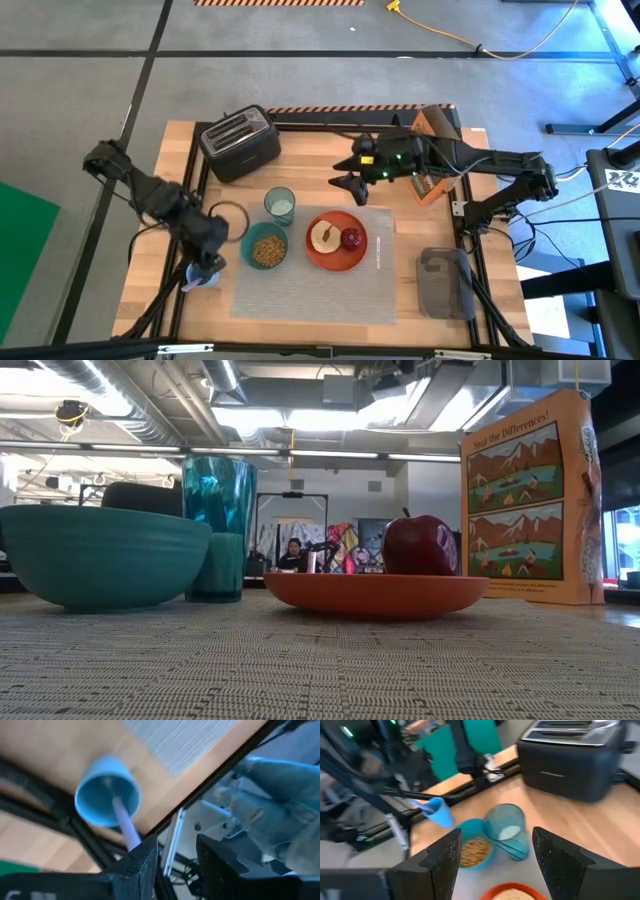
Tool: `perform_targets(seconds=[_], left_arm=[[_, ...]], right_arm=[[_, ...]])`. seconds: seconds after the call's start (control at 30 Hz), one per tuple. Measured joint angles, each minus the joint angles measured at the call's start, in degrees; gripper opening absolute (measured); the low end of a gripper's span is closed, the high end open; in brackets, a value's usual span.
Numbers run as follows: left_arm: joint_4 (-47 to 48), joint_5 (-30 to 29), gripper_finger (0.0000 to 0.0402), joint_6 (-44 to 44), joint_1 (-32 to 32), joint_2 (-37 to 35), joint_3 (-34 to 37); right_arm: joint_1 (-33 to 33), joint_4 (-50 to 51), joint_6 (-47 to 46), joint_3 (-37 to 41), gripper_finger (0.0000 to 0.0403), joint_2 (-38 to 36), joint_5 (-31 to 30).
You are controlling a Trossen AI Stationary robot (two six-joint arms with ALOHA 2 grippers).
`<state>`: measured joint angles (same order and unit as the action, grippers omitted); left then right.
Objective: Arrange a breakfast setting
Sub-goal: Put the spoon into the right side of the tablemat
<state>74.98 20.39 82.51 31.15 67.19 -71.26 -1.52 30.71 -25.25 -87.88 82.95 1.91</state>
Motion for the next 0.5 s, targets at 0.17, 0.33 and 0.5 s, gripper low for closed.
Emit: perform_targets(seconds=[0.17,0.33,0.5], left_arm=[[-2.6,1.0,0.0147,9.1,4.2,-0.3,5.4],[-5.2,5.1,0.0193,12.3,4.5,-0.2,10.3],[-9.4,10.2,0.0234,14.6,4.9,-0.1,15.3]], right_arm=[[-1.3,-3.0,0.3,0.0,0.0233,0.6,5.6],[-1.1,-2.7,1.7,0.1,0.026,1.4,8.3],[-1.1,0.6,2.2,0.5,0.0291,2.2,8.5]])
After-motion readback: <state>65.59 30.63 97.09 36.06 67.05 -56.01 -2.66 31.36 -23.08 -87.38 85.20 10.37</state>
